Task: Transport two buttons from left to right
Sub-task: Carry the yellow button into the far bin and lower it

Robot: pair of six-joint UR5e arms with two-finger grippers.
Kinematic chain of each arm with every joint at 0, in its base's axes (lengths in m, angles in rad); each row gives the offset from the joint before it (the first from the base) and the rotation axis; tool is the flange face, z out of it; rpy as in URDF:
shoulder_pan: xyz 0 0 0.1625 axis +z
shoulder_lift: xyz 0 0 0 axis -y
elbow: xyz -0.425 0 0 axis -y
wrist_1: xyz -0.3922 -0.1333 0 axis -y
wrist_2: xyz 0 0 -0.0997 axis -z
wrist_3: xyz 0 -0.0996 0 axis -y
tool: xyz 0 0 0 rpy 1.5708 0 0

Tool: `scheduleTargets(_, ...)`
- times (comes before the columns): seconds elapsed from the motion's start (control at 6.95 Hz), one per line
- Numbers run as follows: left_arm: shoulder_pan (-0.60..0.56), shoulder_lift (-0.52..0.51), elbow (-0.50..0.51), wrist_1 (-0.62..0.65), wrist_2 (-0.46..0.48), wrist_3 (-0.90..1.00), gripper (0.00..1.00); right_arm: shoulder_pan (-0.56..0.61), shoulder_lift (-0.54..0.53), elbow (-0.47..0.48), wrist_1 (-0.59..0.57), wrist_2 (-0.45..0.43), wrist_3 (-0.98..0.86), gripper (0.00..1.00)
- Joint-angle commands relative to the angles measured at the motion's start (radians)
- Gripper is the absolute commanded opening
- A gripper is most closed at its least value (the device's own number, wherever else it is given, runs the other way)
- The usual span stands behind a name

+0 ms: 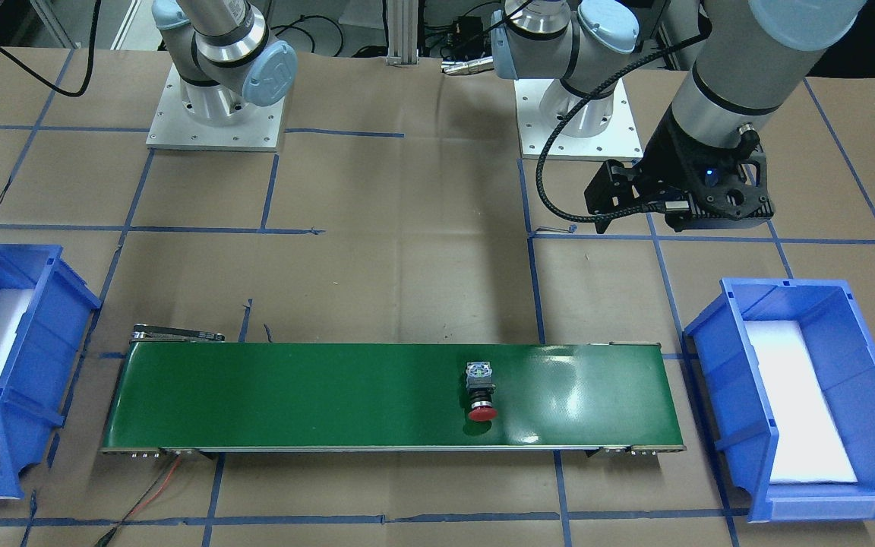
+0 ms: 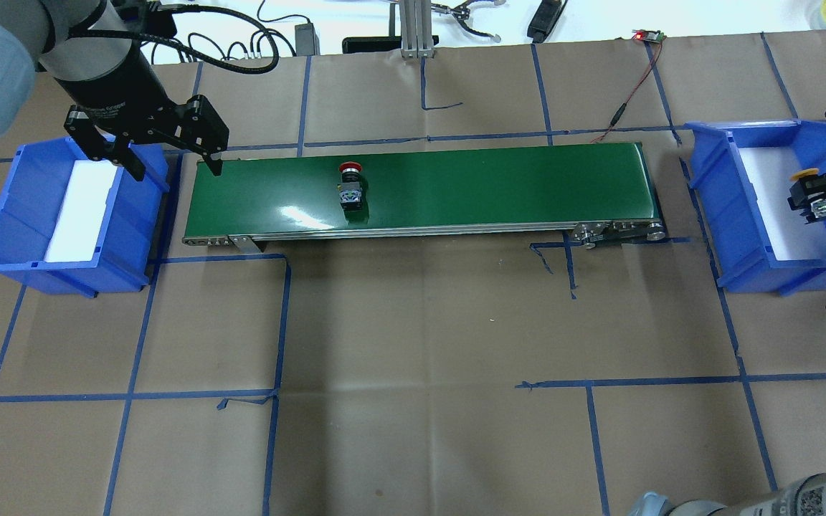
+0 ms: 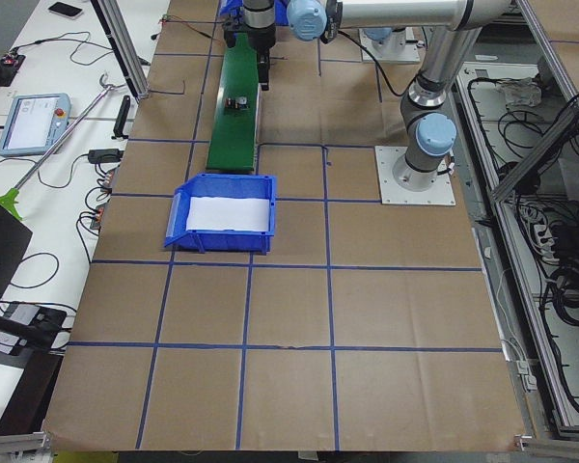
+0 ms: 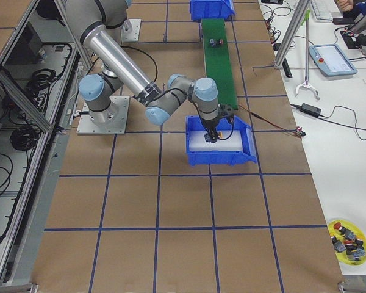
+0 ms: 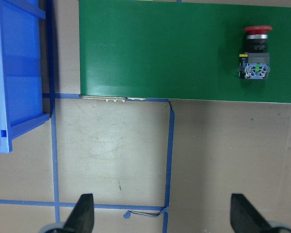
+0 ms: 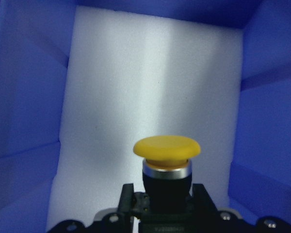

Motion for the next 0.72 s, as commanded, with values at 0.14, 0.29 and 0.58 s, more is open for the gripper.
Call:
scheduleTargets(0.14,0.0,-0.001,0.0,0.0,-0.002,0.0,1.0,-0.002,0.069,0.03,-0.067,0.003,-0.036,0.03)
scheduleTargets(0.29,0.0,-0.001,0.0,0.0,-0.002,0.0,1.0,-0.002,0.063,0.045,-0.065,0.0,-0.035,0.04)
scheduleTargets(0.58,0.0,-0.001,-0.001,0.0,-0.002,0.0,1.0,-0.002,0.055,0.055,-0.056,0.0,-0.032,0.16)
